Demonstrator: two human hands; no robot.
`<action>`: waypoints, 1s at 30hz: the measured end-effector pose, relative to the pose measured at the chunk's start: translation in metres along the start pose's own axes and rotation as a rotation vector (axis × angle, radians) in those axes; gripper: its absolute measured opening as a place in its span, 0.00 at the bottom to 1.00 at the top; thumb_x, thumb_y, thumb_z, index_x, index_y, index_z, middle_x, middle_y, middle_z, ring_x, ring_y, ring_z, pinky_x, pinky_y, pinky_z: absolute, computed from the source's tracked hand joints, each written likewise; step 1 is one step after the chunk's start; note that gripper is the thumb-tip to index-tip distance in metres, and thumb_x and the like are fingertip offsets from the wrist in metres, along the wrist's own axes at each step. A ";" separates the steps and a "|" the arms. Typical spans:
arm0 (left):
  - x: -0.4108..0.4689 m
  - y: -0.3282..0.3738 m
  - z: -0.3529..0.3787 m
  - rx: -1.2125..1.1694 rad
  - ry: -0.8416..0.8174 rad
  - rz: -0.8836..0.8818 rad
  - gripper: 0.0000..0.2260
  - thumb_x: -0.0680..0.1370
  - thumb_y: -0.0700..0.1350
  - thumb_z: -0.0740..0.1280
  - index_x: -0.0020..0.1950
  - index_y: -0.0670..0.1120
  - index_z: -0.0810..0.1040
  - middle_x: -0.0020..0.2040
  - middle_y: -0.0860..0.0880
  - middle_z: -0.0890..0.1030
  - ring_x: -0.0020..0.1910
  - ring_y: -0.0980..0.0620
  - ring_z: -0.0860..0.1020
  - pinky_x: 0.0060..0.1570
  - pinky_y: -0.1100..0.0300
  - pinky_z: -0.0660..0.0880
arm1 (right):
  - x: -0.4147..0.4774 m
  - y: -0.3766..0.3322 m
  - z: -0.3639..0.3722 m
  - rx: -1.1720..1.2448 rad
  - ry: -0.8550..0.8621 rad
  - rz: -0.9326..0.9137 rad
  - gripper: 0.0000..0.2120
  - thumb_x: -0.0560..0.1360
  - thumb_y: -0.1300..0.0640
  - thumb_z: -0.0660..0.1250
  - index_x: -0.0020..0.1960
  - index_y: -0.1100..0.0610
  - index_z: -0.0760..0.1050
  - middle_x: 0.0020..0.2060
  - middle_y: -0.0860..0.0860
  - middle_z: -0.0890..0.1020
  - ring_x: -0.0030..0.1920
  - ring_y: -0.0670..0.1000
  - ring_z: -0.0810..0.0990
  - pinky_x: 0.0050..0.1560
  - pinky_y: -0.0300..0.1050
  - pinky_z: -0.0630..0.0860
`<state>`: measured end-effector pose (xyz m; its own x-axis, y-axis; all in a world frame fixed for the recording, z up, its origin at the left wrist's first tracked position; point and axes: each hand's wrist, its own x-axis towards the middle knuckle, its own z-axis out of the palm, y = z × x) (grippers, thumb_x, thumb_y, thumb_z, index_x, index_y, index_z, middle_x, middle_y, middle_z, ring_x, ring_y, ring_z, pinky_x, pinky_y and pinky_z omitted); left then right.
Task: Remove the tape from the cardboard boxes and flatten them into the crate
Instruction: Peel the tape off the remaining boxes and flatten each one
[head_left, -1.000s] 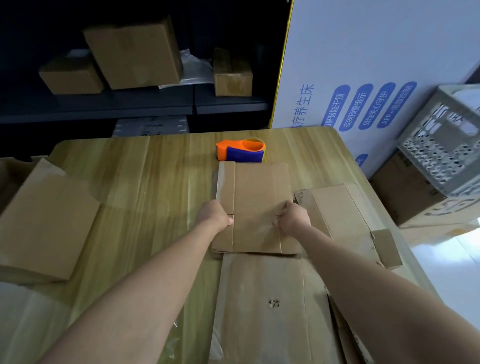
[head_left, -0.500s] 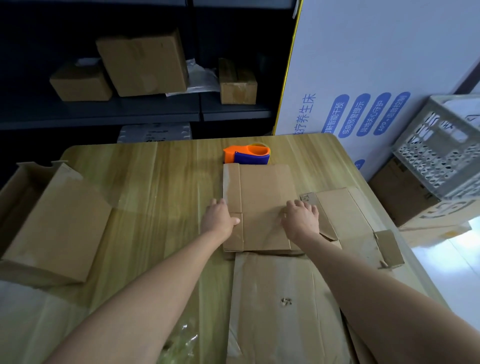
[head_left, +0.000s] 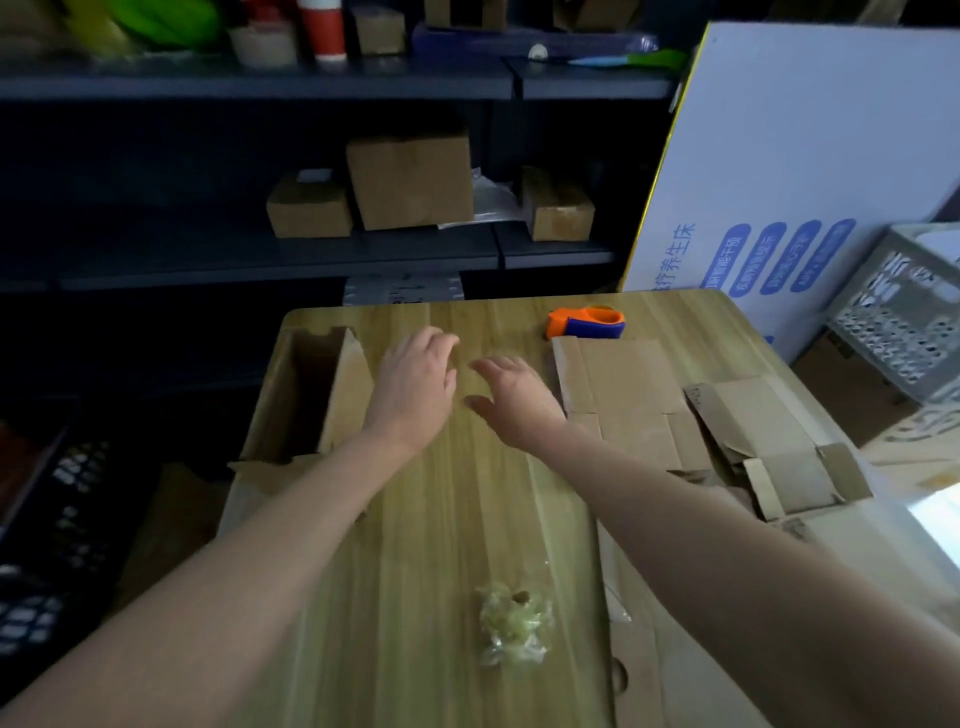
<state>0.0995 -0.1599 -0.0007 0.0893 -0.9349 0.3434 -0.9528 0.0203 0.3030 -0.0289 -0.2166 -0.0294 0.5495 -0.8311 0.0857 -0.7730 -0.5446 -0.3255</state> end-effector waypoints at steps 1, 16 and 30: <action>-0.009 -0.011 -0.013 0.022 0.012 0.006 0.18 0.78 0.42 0.62 0.69 0.45 0.69 0.66 0.48 0.71 0.67 0.50 0.68 0.69 0.58 0.59 | 0.001 -0.018 0.004 -0.013 -0.003 -0.031 0.25 0.78 0.48 0.63 0.72 0.56 0.65 0.68 0.54 0.71 0.70 0.55 0.65 0.70 0.50 0.61; -0.104 -0.134 -0.100 0.089 -0.009 0.009 0.18 0.78 0.42 0.63 0.68 0.44 0.70 0.64 0.46 0.73 0.65 0.49 0.70 0.68 0.53 0.66 | 0.025 -0.170 0.104 -0.382 -0.201 -0.176 0.15 0.78 0.53 0.62 0.63 0.54 0.75 0.69 0.54 0.70 0.76 0.60 0.46 0.73 0.60 0.40; -0.047 -0.049 -0.076 -0.132 -0.012 0.200 0.23 0.78 0.46 0.65 0.71 0.43 0.66 0.67 0.46 0.69 0.67 0.48 0.66 0.68 0.55 0.62 | -0.022 -0.074 -0.048 0.649 0.410 0.500 0.08 0.76 0.52 0.67 0.53 0.55 0.77 0.41 0.46 0.78 0.42 0.46 0.77 0.40 0.39 0.72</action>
<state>0.1639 -0.0896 0.0359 -0.1021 -0.9118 0.3978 -0.9046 0.2514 0.3441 0.0008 -0.1637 0.0382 -0.0527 -0.9954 0.0794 -0.4929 -0.0433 -0.8690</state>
